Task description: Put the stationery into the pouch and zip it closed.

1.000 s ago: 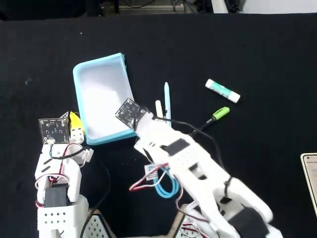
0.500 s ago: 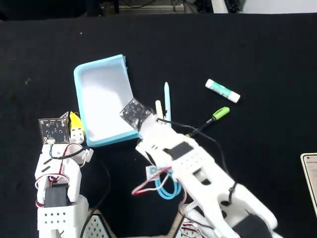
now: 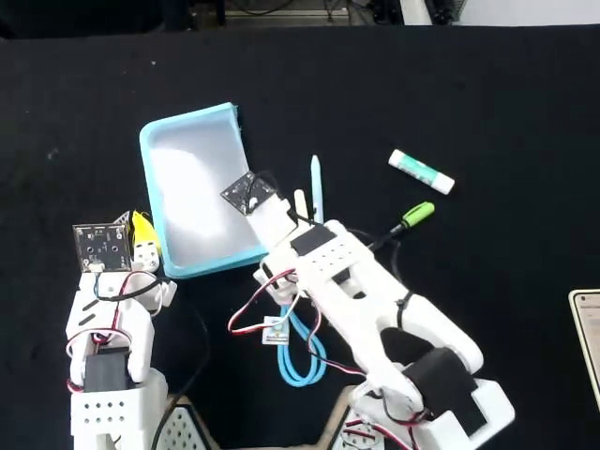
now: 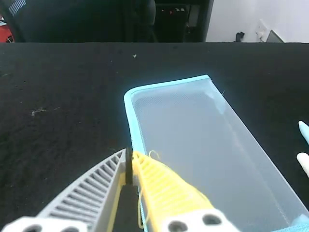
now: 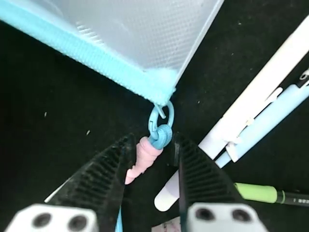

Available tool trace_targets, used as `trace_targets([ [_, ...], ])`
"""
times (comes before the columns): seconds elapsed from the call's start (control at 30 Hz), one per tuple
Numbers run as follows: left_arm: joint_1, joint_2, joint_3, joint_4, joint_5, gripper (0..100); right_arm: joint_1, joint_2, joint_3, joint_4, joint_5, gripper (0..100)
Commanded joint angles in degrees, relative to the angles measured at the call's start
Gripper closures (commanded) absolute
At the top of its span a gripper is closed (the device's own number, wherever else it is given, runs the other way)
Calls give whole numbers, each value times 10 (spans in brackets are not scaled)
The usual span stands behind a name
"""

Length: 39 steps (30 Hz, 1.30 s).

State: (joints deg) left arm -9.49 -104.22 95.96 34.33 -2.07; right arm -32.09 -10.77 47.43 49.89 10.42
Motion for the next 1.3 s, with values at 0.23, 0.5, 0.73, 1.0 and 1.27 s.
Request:
trace_targets([
  [0.23,5,-3,14,2,4,970,14,77,-54,-48,-56,868],
  [0.5,5,-3,14,2,4,970,15,100,-86,-6,-22,986],
  [0.73,7,-3,14,2,4,970,-2,-22,-108,42,38,988],
  [1.0,3,-3,14,-2,4,970,-46,-192,-66,-13,72,988],
  [1.27,7,-3,14,1,4,970,-63,-262,-29,-132,72,988],
])
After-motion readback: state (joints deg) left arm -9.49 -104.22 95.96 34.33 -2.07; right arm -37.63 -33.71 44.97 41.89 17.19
